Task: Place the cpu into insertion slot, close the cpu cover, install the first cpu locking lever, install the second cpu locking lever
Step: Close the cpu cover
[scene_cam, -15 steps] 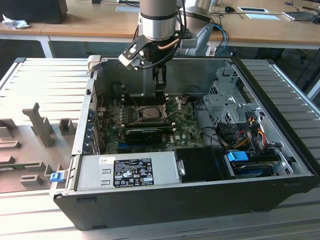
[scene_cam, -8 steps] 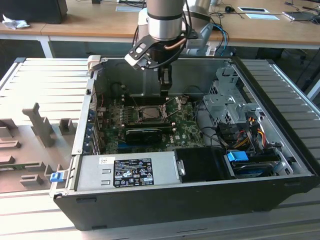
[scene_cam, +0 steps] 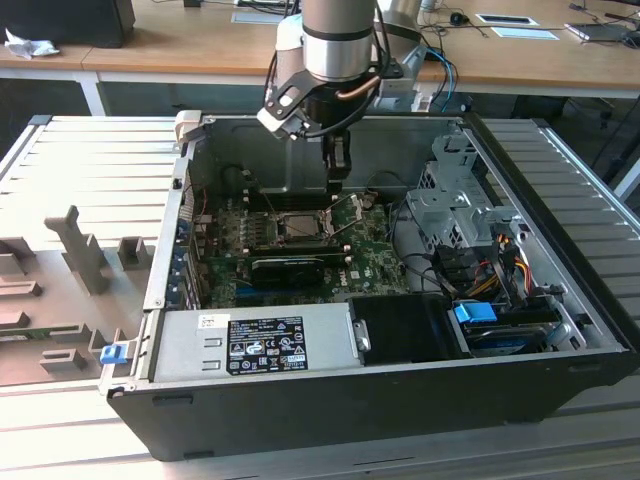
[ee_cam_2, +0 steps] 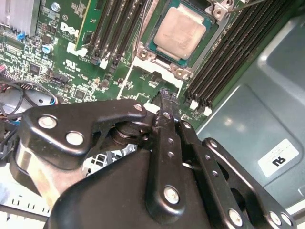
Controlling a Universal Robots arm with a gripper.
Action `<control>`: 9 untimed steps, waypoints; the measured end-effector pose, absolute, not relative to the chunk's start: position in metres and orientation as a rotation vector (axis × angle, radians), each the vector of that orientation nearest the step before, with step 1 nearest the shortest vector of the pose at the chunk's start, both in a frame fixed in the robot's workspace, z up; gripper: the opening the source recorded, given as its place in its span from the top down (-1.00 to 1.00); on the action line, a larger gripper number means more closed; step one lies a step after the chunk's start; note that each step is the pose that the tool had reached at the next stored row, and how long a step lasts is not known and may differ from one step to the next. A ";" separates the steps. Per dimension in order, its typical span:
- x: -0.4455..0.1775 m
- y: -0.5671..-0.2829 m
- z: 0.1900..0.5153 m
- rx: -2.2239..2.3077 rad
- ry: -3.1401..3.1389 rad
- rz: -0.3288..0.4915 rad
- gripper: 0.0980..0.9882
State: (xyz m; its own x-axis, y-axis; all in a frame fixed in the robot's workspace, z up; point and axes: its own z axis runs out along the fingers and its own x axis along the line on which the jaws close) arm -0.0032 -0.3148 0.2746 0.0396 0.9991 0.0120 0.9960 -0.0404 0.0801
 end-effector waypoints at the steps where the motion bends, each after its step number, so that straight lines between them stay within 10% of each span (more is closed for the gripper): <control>1: -0.003 -0.315 0.275 2.229 2.141 0.099 0.98; 9: -0.002 -0.315 0.275 2.229 2.141 0.099 0.98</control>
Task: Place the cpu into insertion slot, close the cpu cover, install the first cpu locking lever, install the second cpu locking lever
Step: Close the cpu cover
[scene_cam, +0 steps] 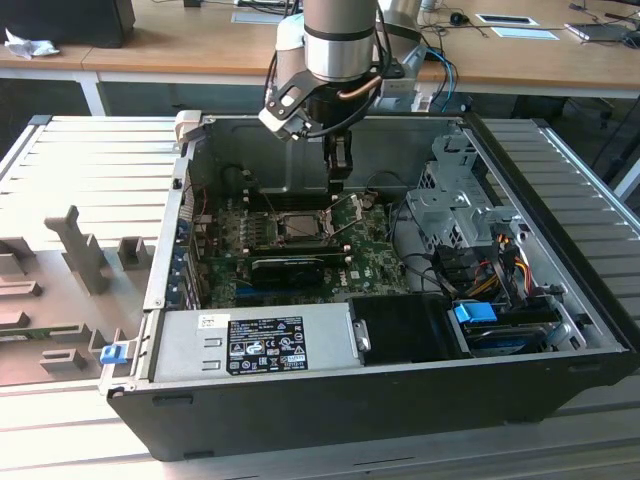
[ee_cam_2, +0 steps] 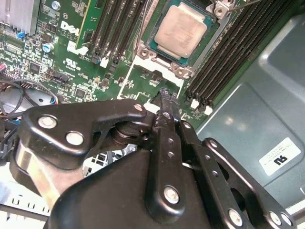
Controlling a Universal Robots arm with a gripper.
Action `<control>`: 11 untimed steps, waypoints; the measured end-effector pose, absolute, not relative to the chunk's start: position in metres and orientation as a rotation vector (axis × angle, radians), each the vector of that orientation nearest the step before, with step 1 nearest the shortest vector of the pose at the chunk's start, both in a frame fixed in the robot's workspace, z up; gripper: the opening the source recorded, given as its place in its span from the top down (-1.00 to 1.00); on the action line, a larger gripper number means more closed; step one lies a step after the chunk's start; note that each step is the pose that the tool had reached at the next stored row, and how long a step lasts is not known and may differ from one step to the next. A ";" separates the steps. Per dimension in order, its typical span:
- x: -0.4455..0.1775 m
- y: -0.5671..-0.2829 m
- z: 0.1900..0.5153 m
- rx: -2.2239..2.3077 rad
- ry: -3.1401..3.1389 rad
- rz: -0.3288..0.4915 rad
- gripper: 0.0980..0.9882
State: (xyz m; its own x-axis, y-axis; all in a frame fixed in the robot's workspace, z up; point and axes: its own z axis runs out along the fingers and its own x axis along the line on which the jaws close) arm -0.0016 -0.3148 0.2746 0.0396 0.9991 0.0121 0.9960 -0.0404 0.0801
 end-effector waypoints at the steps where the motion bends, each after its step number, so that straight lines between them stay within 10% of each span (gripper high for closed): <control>1: -0.001 -0.315 0.275 2.229 2.141 0.099 0.98; 11: 0.014 -0.315 0.275 2.229 2.142 0.098 0.98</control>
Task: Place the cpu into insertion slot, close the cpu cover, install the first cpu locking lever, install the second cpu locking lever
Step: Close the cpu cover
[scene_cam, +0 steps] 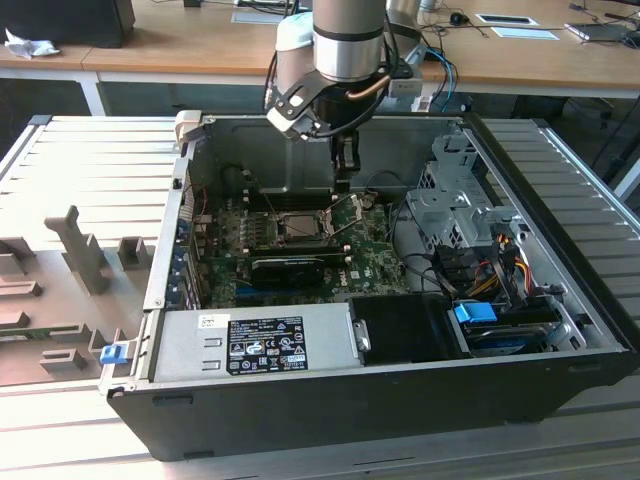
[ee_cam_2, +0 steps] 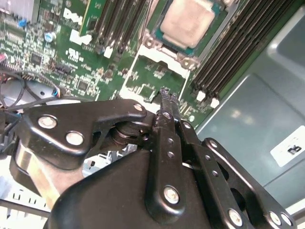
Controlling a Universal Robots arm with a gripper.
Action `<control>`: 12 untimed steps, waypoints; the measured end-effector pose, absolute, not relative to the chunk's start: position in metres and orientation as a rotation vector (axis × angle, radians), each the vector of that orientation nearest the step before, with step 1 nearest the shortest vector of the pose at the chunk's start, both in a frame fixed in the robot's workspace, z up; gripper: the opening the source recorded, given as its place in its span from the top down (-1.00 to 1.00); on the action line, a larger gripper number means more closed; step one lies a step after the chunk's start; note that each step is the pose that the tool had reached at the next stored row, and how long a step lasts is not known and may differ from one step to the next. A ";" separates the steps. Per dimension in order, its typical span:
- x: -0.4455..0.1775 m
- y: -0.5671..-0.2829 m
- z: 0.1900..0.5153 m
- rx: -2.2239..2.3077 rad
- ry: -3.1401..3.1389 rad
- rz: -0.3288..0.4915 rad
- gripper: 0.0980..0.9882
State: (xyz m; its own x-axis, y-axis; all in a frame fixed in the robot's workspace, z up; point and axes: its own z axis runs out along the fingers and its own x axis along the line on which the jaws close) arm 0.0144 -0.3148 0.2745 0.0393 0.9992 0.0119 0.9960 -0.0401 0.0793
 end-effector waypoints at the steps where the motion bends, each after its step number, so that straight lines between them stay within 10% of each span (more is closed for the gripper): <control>1: 0.017 -0.315 0.274 2.229 2.142 0.098 0.98; 12: 0.048 -0.315 0.271 2.219 2.163 0.089 0.98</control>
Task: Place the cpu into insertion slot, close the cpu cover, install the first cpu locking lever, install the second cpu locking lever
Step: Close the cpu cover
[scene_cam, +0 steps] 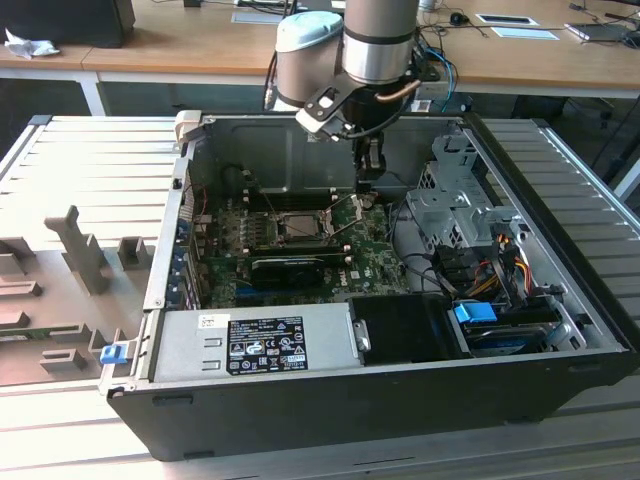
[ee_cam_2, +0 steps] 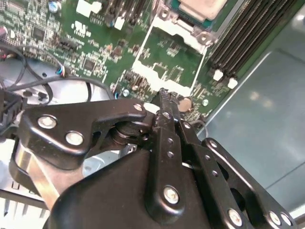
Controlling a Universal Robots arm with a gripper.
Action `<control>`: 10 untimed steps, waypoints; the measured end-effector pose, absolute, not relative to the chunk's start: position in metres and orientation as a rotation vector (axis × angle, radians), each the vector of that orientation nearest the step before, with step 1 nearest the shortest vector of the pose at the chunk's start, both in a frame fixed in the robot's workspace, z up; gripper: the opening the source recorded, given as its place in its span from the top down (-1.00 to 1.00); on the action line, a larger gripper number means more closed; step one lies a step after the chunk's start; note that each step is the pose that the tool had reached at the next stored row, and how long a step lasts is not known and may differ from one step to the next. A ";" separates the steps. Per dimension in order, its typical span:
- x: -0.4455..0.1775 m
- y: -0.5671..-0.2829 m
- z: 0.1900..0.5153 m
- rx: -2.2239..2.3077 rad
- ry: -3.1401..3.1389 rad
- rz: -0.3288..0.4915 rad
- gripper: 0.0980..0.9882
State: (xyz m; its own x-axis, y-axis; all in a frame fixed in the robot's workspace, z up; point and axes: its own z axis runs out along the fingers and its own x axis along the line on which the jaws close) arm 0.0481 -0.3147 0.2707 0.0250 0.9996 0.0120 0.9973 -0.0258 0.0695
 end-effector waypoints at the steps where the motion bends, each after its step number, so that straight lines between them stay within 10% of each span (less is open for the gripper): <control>1: 0.051 -0.315 0.268 2.211 2.172 0.088 0.98; 10: 0.065 -0.315 0.248 2.232 2.197 0.039 0.98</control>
